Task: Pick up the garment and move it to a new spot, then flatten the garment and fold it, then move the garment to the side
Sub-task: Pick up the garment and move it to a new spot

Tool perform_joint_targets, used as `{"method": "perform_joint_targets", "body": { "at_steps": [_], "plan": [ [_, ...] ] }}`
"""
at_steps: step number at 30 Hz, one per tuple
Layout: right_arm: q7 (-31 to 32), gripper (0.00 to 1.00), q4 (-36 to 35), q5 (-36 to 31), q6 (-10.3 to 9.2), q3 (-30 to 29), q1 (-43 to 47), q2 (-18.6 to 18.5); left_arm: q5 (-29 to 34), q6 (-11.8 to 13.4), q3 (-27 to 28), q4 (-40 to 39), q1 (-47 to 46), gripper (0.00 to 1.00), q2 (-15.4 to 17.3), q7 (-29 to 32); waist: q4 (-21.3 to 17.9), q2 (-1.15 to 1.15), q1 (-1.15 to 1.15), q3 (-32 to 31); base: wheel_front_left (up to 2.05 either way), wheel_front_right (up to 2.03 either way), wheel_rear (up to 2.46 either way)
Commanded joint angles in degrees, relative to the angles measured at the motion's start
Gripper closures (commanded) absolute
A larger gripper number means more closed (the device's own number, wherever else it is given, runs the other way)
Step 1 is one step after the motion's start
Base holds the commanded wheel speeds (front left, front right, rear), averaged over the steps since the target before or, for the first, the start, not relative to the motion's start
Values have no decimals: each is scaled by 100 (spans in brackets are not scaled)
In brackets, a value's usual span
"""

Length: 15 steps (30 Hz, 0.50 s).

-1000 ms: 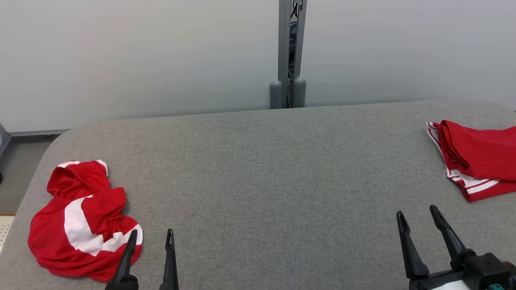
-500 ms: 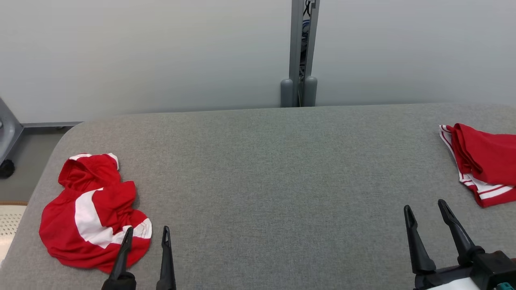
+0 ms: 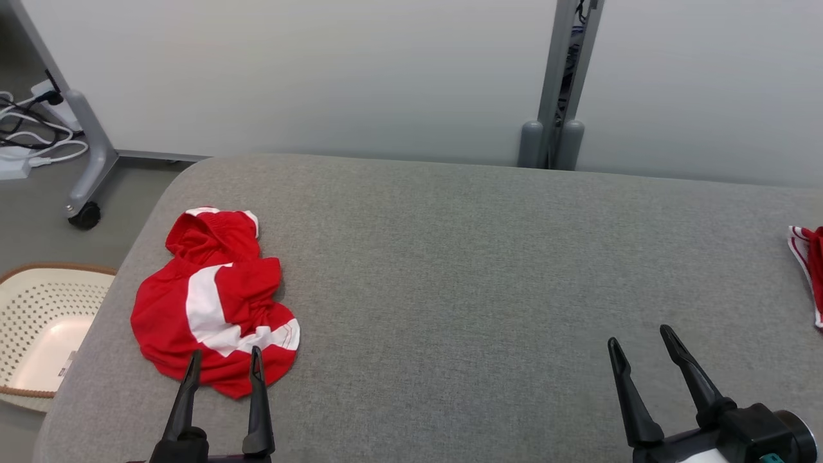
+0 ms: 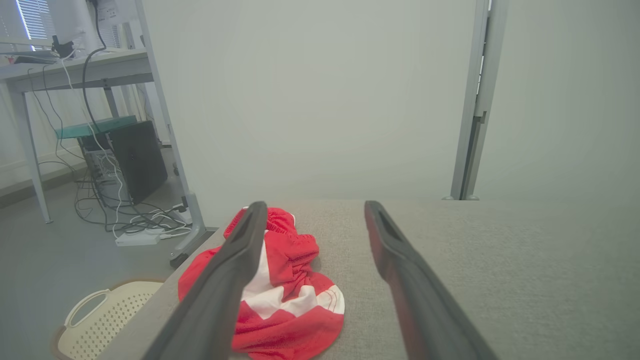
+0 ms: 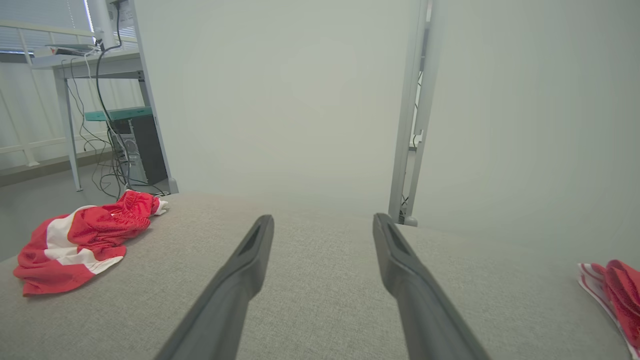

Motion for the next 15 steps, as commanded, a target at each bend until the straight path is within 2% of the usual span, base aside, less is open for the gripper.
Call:
{"method": "perform_joint_targets", "body": {
  "at_steps": [1,15],
  "plan": [
    [-10,0,13,15,-2,14,-75,-19,31,30,21,-31,-79,0,14,-29,179,0,0,67,0,0,0],
    [-10,0,-8,85,-2,174,-27,-20,-48,102,9,18,-101,0,14,-30,910,0,0,6,0,0,0]
  ]
}}
